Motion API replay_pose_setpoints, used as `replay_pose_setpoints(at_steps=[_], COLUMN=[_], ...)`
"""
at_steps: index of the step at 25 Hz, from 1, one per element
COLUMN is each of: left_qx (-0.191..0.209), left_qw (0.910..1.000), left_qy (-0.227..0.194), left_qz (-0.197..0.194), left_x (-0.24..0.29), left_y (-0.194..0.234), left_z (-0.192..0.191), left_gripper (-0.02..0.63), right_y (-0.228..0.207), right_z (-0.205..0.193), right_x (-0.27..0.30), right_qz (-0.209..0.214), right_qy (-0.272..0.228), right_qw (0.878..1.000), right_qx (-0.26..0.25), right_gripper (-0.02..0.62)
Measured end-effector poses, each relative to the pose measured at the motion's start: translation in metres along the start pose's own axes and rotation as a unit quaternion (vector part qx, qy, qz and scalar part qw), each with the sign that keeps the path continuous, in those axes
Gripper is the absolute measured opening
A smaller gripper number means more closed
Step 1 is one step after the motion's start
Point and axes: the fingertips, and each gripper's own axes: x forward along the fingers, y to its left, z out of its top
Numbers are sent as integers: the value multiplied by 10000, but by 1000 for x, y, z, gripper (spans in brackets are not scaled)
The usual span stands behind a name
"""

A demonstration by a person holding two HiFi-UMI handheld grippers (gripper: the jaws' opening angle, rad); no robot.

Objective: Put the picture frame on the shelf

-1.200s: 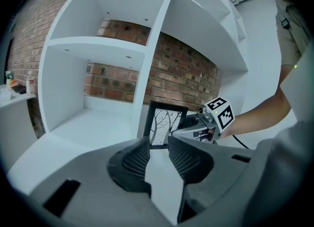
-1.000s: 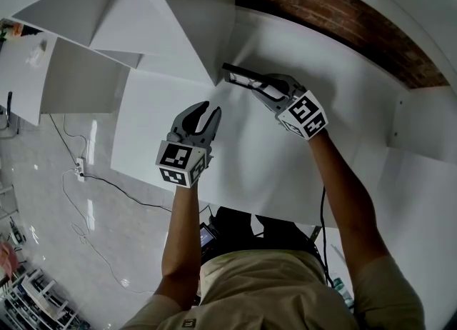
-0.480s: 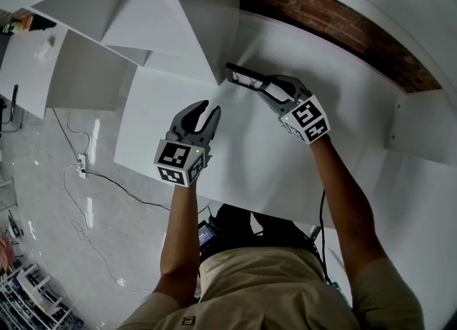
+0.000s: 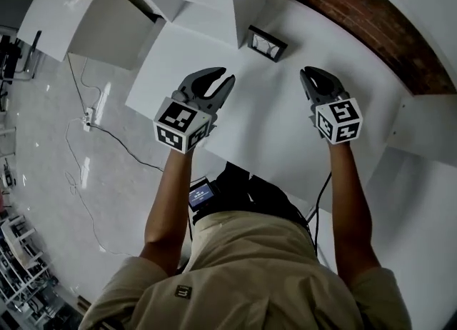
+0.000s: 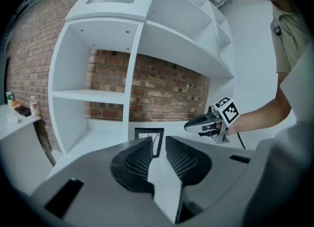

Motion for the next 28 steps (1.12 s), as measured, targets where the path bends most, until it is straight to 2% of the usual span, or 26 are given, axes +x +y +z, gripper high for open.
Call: replay_pose_setpoints(at_steps=[2,6,15,28], left_qx=[78,189,547,1019], left_qw=[10000,9996,9979,9919], left_qy=[5,-183,-357,-754], left_qz=[-25,-97,-18,-6], left_x=[-20,-58,-135,-206], left_y=[-13,-40,-91,-148], left_z=[8,30,71,116], left_gripper=[52,12,8,8], right_y=[17,57,127,196], right_z=[12,43,120,175], right_x=[-23,-63,-138,-215], right_qz=[117,432,925,1328], right_qy=[-74,-256,-648,-885], right_qw=[9999,9987,9930,9849], right_qx=[34,-22,-339,-679], right_gripper=[12,6,6,6])
